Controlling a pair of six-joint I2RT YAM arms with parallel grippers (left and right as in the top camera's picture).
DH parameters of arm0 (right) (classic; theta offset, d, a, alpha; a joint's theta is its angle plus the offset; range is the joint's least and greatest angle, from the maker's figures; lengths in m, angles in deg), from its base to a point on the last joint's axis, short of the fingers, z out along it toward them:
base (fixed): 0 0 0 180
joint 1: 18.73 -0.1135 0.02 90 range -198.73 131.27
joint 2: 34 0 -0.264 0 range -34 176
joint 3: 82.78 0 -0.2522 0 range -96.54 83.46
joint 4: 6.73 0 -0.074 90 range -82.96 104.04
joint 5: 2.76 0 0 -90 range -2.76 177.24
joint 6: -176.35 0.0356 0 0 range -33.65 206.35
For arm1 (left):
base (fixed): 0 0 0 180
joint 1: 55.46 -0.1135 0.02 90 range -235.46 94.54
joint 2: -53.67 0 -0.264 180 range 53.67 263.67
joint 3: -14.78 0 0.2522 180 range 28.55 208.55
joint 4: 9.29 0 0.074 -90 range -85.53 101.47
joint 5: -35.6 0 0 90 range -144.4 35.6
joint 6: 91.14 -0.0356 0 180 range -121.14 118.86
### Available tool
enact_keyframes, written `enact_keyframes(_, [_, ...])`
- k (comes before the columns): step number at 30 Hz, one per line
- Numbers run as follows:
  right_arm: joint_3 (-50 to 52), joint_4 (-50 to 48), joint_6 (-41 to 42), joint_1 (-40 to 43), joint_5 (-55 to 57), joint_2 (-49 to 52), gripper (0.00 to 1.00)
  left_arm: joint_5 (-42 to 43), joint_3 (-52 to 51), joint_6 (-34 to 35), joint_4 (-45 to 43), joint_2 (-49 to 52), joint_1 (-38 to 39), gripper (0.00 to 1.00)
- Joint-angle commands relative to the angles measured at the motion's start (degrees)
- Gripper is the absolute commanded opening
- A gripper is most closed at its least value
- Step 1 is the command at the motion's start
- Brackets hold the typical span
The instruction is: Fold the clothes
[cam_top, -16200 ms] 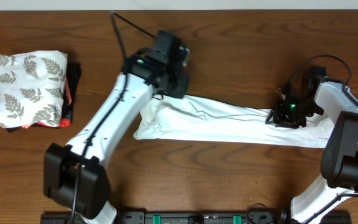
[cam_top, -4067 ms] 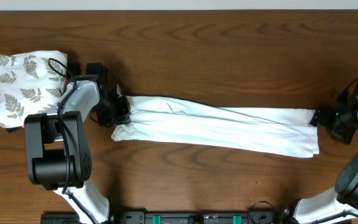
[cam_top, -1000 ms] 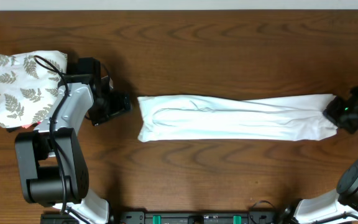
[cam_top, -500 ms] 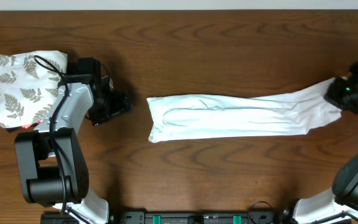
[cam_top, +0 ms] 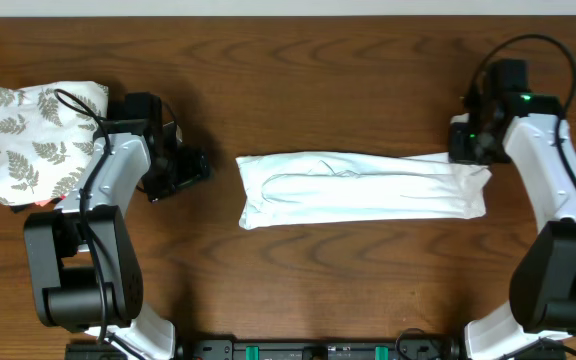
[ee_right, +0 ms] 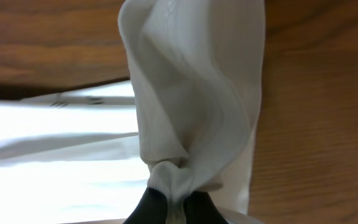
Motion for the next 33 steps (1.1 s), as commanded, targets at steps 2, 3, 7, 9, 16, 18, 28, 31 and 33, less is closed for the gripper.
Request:
enact_keyframes(2, [-1.2,0.8,-0.2,-3.3,2.3,0.7,0.01,-0.5,-0.7,0.1,0.1,-1.2,-0.2,0.88])
enact_keyframes(3, [-1.2,1.0,-0.2,-3.8,2.4,0.7,0.01,-0.5,-0.7,0.1,0.1,-1.2,-0.2,0.88])
enact_keyframes(7, [-1.2,1.9,-0.4,-5.1,3.3,0.7,0.01,-0.5,-0.7,0.1,0.1,-1.2,-0.2,0.88])
enact_keyframes(9, [-1.2,2.6,-0.7,-5.4,3.4,0.7,0.01,-0.5,-0.7,0.1,0.1,-1.2,-0.2,0.88])
enact_keyframes(16, [-1.0,5.0,-1.4,-7.2,3.3,0.7,0.01,-0.5,-0.7,0.1,0.1,-1.2,-0.2,0.88])
enact_keyframes(18, [-0.9,5.8,-1.8,-8.2,3.3,0.7,0.01,-0.5,-0.7,0.1,0.0,-1.2,-0.2,0.88])
enact_keyframes(28, [-0.1,6.5,-0.6,-13.2,3.3,0.7,0.01,-0.5,-0.7,0.1,-0.1,-1.2,-0.2,0.88])
enact_keyframes(31, [0.2,6.5,0.5,-14.5,3.3,0.7,0.01,-0.5,-0.7,0.1,-0.1,-1.2,-0.2,0.88])
enact_keyframes(33, [0.3,6.5,0.6,-15.2,3.3,0.7,0.01,-0.5,-0.7,0.1,-0.1,-1.2,-0.2,0.88])
